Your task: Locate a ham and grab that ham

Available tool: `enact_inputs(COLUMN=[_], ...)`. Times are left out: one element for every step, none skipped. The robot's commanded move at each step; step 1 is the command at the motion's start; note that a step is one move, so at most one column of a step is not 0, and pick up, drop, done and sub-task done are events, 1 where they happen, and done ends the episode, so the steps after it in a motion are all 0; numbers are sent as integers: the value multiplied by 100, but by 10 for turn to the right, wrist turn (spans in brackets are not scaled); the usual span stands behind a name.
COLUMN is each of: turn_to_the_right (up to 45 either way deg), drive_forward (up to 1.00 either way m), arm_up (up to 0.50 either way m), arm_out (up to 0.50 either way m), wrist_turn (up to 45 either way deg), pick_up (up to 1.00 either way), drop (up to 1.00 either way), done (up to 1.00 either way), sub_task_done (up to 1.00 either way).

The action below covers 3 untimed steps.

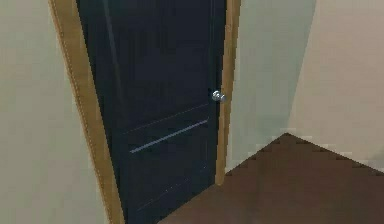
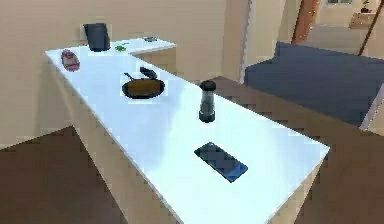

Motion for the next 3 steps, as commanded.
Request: enact_inputs(turn_to_the_right=[450, 0, 30], drive_forward=[0, 100, 0], arm_up=[0, 0, 0], arm_out=[0, 0, 0], wrist_turn=[0, 0, 0], pick_up=[0, 0, 0], drop=[0, 0, 0], done=[0, 0, 0], sub_task_done=[0, 0, 0])
